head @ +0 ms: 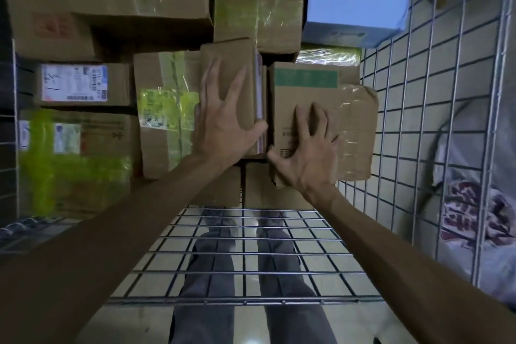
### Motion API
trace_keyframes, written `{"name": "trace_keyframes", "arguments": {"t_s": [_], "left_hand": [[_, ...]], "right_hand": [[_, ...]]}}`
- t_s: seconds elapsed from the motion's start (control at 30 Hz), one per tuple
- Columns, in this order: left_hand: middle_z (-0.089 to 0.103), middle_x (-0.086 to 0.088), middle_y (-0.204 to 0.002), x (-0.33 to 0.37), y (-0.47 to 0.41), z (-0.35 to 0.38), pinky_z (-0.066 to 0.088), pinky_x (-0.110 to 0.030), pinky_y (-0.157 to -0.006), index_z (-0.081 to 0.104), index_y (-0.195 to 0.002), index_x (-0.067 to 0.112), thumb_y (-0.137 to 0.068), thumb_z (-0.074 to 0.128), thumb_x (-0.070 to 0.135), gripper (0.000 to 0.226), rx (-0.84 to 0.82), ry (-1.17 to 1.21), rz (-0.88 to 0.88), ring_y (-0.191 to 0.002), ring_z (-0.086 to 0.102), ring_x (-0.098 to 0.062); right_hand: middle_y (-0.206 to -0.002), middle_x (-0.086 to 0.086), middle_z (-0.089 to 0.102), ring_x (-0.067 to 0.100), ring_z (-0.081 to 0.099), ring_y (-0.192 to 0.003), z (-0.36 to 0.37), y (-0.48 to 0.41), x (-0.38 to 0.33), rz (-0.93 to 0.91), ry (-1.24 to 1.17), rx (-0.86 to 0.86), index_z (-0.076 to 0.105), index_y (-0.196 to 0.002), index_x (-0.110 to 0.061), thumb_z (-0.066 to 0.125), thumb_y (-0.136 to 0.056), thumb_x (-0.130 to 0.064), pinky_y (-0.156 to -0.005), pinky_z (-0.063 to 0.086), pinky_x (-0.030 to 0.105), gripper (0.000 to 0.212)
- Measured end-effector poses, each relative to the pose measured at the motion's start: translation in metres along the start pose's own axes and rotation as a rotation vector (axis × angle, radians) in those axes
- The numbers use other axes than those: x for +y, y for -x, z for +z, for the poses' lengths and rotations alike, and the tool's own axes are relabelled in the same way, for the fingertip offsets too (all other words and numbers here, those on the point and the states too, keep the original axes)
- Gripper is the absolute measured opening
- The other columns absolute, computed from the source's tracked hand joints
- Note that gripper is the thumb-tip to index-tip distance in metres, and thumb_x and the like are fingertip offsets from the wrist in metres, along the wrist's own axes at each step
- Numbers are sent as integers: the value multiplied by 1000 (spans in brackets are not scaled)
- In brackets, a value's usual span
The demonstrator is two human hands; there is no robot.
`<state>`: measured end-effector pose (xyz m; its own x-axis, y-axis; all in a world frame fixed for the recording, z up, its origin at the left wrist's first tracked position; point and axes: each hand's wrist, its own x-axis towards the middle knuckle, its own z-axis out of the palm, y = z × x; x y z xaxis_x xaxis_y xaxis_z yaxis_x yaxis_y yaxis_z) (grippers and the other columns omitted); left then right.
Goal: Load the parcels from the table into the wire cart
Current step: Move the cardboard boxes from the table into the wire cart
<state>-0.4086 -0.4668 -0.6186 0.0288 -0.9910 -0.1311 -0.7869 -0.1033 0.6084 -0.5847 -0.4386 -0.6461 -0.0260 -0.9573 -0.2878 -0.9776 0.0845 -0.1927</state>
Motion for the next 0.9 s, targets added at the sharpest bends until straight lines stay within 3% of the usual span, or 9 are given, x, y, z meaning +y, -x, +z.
{"name": "trace_keyframes", "arguments": {"t_s": [0.17,0.33,0.47,0.8,0.9], "left_hand": [[10,-15,-163,-1,-2,-4,29,-56,-110,30,-154,20,-74,66,45,91,-3,1,-9,-150,9,-32],[12,-17,-162,-1,-3,4,30,-53,-108,33,-153,19,-73,70,40,90,-21,-20,25,-149,9,-31],[12,-17,-162,-1,-4,11,30,-53,-107,33,-152,20,-72,69,40,90,-13,-49,44,-149,8,-30],[13,-18,-162,-3,-4,14,34,-55,-104,32,-153,22,-72,63,46,89,-25,-92,65,-150,8,-31],[13,-17,-162,-3,-5,15,37,-57,-101,33,-152,23,-71,60,48,89,-25,-122,65,-149,8,-31]], "right_hand": [[-157,14,24,32,21,-144,3,-4,4,3,-194,6,32,-152,-23,48,-69,-67,-107,30,62,96],[-157,17,24,34,23,-141,14,-12,11,14,48,-41,29,-152,-23,40,-72,-73,-100,36,58,95],[-158,16,20,34,20,-143,17,-16,8,25,109,-69,24,-154,-24,46,-78,-72,-100,33,62,93],[-160,22,13,40,19,-144,28,-17,11,-35,233,-128,10,-157,-26,26,-89,-72,-101,33,69,83],[-163,20,1,39,9,-148,35,-17,15,-57,203,-172,0,-156,-33,20,-93,-72,-105,25,71,77]]}}
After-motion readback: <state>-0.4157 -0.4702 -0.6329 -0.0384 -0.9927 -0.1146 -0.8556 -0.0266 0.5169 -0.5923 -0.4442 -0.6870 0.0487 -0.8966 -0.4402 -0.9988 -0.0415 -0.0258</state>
